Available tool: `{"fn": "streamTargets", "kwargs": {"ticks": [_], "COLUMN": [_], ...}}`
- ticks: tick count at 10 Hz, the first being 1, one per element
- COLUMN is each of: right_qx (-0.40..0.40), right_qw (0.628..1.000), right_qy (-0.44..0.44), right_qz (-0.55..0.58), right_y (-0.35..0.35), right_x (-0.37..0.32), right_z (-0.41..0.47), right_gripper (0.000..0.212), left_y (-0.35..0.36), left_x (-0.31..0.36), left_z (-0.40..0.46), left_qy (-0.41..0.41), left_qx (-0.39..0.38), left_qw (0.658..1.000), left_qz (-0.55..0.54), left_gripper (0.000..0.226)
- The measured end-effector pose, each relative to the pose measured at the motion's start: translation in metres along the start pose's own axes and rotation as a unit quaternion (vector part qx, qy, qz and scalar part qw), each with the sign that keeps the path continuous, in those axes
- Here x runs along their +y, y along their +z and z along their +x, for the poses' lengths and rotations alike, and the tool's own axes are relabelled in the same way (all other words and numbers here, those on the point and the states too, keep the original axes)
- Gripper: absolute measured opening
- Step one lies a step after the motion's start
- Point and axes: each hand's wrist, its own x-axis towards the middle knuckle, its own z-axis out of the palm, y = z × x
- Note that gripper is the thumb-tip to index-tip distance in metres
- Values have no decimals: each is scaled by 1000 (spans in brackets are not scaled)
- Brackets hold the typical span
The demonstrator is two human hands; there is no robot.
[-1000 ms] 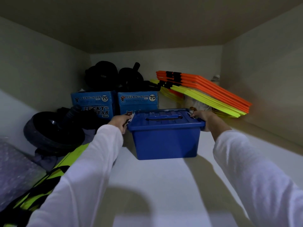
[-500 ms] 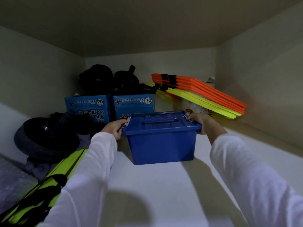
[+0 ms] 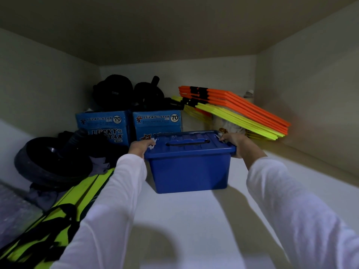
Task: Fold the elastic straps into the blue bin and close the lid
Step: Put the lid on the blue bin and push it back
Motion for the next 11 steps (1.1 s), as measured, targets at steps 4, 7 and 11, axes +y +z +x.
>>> {"fn": "streamTargets", "kwargs": {"ticks": [4, 7, 11], "right_qx": [18, 20, 84], "right_qw": [1000, 1000, 962], "right_qy": [-9, 0, -238], "right_qz": [-14, 9, 107], "right_y": [-21, -53, -95], "right_x": [6, 14, 9], "right_z": [-45, -103, -212], "right_gripper": [10, 6, 11], "left_y": [4, 12, 4], "left_x": [-5, -5, -33], "left_z": [-36, -103, -243], "left_qy": [-12, -5, 216], "left_qx": [-3, -4, 104], "left_qw": [1000, 1000, 968], "left_qz": [4, -3, -76], "left_gripper": [33, 12, 26]}}
